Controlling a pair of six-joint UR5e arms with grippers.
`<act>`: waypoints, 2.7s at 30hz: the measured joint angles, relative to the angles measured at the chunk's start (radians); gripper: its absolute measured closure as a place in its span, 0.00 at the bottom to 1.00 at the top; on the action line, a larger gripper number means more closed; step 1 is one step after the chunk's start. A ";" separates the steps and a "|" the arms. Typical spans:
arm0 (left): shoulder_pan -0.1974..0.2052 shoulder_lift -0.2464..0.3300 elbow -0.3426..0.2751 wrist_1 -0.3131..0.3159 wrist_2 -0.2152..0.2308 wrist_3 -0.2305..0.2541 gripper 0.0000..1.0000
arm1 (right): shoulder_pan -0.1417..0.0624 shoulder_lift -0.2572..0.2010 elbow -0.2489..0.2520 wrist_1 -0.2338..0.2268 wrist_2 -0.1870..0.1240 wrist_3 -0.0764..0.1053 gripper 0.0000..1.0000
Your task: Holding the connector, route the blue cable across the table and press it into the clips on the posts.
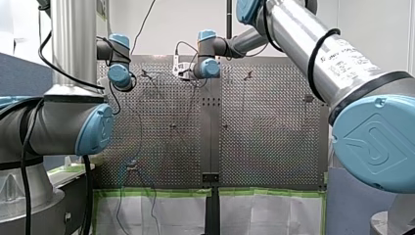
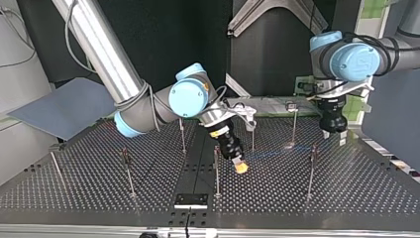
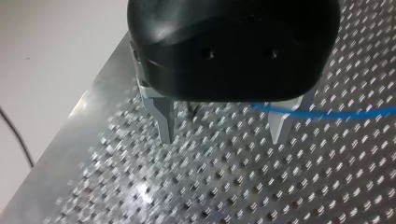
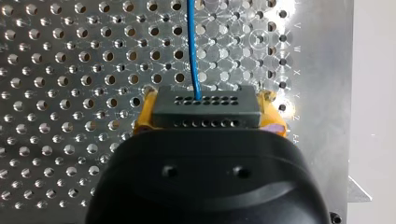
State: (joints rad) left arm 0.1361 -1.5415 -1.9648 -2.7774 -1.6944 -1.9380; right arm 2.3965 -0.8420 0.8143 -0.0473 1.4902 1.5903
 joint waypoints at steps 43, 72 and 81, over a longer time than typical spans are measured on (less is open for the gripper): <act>-0.112 0.182 0.021 -0.270 0.170 0.182 0.01 | 0.002 0.025 -0.029 0.012 0.028 -0.004 1.00; -0.169 0.099 0.077 -0.129 0.161 0.164 0.01 | 0.014 0.038 -0.054 0.013 0.032 -0.004 1.00; -0.182 0.023 0.117 -0.084 0.138 0.170 0.01 | 0.014 0.040 -0.057 0.012 0.033 -0.004 1.00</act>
State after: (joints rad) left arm -0.0454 -1.5182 -1.8474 -2.8616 -1.5569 -1.7683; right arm 2.4107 -0.8020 0.7577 -0.0352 1.5234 1.5865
